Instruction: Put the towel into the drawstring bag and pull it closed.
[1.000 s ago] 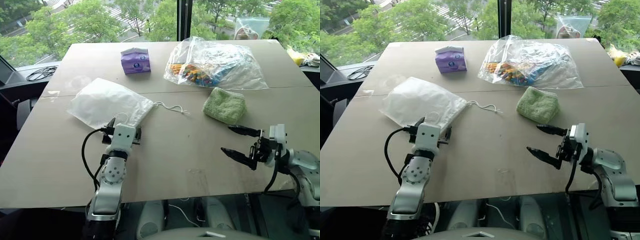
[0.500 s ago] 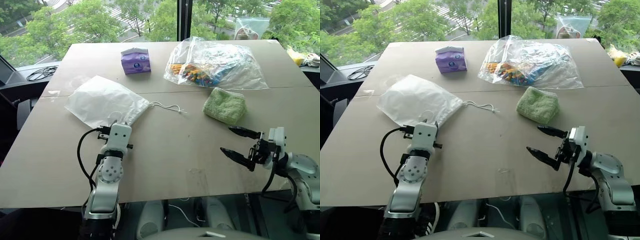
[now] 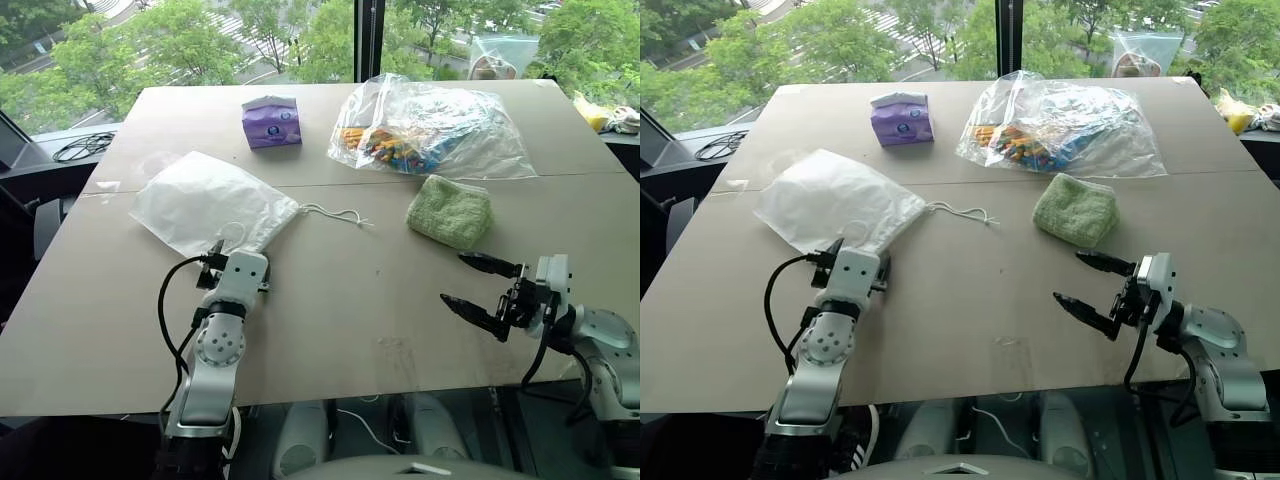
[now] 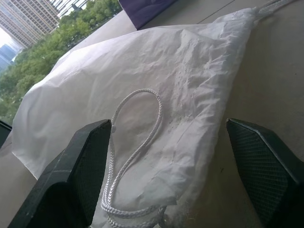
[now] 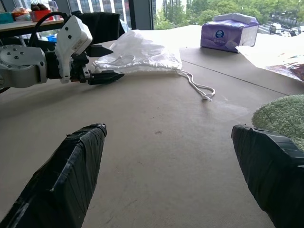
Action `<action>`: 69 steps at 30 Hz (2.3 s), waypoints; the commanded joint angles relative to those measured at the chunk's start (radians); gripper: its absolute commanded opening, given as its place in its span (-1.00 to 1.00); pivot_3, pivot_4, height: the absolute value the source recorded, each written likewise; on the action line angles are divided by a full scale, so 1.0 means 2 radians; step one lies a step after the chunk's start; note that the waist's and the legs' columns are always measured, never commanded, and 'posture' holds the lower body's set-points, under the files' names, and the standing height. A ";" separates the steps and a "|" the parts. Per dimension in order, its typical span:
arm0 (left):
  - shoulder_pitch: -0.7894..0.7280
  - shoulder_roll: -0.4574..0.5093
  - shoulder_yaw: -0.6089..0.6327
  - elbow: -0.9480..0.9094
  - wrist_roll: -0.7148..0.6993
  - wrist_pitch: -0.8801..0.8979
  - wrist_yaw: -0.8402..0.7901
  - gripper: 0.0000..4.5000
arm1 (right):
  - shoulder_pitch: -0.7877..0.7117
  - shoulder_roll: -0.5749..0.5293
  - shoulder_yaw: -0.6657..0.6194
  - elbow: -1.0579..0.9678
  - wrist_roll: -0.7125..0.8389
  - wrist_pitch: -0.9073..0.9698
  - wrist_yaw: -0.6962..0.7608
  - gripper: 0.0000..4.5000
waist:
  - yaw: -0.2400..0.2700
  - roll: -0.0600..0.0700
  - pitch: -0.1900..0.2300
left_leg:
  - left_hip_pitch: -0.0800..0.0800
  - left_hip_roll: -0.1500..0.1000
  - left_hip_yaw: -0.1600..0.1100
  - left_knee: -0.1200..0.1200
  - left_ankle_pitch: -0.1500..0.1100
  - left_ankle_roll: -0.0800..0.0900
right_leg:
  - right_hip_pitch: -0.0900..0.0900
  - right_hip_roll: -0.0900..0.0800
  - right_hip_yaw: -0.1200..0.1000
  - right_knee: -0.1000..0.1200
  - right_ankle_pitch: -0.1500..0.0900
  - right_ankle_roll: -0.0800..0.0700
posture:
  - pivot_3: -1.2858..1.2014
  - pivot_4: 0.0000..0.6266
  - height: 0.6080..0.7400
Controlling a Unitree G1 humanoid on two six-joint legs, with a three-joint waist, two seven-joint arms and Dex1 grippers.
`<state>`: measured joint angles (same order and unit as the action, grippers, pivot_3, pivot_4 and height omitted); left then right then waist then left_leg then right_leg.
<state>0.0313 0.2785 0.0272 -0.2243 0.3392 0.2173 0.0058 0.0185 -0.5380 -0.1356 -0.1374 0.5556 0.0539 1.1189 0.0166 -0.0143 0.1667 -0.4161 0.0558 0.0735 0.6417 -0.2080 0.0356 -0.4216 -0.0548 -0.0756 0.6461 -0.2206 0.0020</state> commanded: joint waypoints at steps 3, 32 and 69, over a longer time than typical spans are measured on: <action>-0.018 0.007 0.013 0.015 0.015 -0.002 0.020 0.76 | 0.002 0.001 -0.011 -0.004 0.002 -0.016 -0.003 1.00 | 0.000 0.000 0.000 | 0.000 0.000 0.000 0.000 0.000 0.000 | 0.000 0.000 0.000 0.000 0.000 0.000 | 0.03 -0.52 1.00; -0.121 0.010 0.066 -0.074 -0.094 0.139 -0.053 -0.97 | -0.131 0.024 0.051 0.074 -0.211 0.009 -0.238 1.00 | -0.001 -0.001 0.000 | 0.000 0.000 0.000 0.004 0.000 0.000 | 0.000 0.000 -0.002 0.004 0.000 0.000 | 0.03 -0.52 1.00; -0.158 0.047 0.059 -0.065 -0.116 0.155 -0.095 -0.97 | -0.421 0.108 0.056 0.470 -0.272 0.386 -0.353 1.00 | -0.001 -0.012 -0.008 | 0.001 0.000 -0.001 0.005 -0.001 -0.002 | 0.000 -0.004 -0.001 0.007 0.001 -0.001 | 0.03 -0.52 1.00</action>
<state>-0.2692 0.3616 0.1476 -0.3324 0.1121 0.5522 -0.1816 -0.8886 -0.3401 -0.0361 0.6880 0.0053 0.7336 0.3943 0.0139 -0.0380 0.1509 -0.4146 0.0565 0.0718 0.6514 -0.2100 0.0317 -0.4209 -0.0624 -0.0787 0.6576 -0.2188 -0.0006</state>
